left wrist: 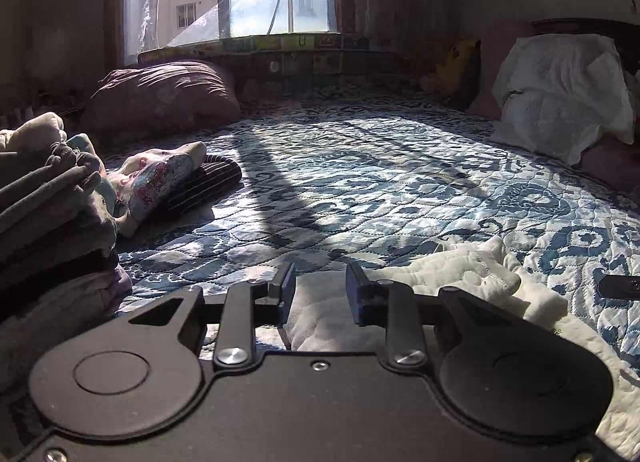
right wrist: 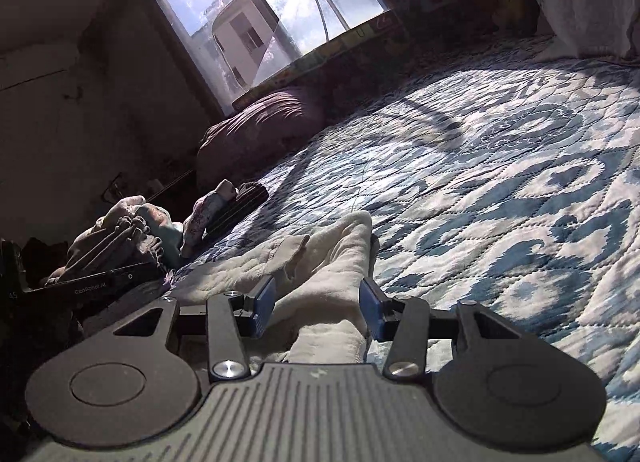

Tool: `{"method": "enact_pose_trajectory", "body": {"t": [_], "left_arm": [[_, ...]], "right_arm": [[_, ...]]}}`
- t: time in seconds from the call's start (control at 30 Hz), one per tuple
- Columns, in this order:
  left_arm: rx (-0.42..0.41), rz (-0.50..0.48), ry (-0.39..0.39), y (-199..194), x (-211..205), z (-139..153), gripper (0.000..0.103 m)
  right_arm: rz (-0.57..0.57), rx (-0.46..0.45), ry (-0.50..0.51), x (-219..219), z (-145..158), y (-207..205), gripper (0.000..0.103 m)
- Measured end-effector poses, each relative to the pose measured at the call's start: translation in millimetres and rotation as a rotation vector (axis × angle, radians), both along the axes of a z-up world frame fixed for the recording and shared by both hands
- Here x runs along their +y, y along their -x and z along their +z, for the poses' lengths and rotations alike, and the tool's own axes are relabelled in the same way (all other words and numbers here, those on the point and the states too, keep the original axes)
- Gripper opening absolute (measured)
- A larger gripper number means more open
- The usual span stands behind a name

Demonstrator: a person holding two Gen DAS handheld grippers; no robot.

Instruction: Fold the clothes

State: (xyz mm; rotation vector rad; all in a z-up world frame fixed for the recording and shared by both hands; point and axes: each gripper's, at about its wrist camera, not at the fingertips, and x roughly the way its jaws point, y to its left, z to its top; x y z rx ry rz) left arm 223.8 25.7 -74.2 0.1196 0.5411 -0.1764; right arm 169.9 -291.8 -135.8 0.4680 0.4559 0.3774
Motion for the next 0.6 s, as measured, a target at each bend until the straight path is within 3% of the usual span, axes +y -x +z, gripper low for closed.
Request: {"method": "enact_pose_trajectory", "body": {"t": [0.03,0.07,0.1,0.17,0.23,0.27,0.33,0.4,0.43,0.47,0.5,0.6], "left_arm": [[0.054,-0.026,-0.063,-7,-5,-16,0.026],[0.101,-0.044,-0.135,-13,-11,-31,0.026],[0.076,-0.071,-0.182,-9,-15,-38,0.026],[0.049,-0.101,-0.180,-4,-14,-30,0.026],[0.018,-0.112,-0.076,-5,-2,-21,0.026],[0.028,-0.118,-0.015,-8,5,-21,0.026],[0.055,-0.094,0.018,-15,11,-29,0.026],[0.054,-0.074,0.067,-16,17,-29,0.026],[0.045,-0.062,0.108,-15,22,-26,0.026],[0.044,-0.054,0.138,-16,25,-24,0.026],[0.045,-0.048,0.165,-17,27,-22,0.026],[0.127,-0.053,0.118,-25,24,-36,0.026]], "right_arm": [[0.006,0.015,0.026,3,5,-1,0.023],[0.012,0.031,0.052,5,10,-2,0.021],[0.013,0.038,0.087,9,16,-2,0.021],[0.005,0.008,0.169,22,35,-3,0.021],[0.002,0.013,0.255,41,48,-20,0.022],[0.010,0.037,0.271,49,48,-33,0.040],[0.023,0.101,0.197,59,38,-65,0.061],[0.033,0.193,0.117,64,23,-90,0.060],[0.035,0.217,0.108,69,17,-99,0.053],[0.060,0.220,0.118,75,12,-105,0.024],[0.079,0.220,0.134,81,9,-107,0.007],[0.057,0.214,0.214,86,13,-94,0.005]]}}
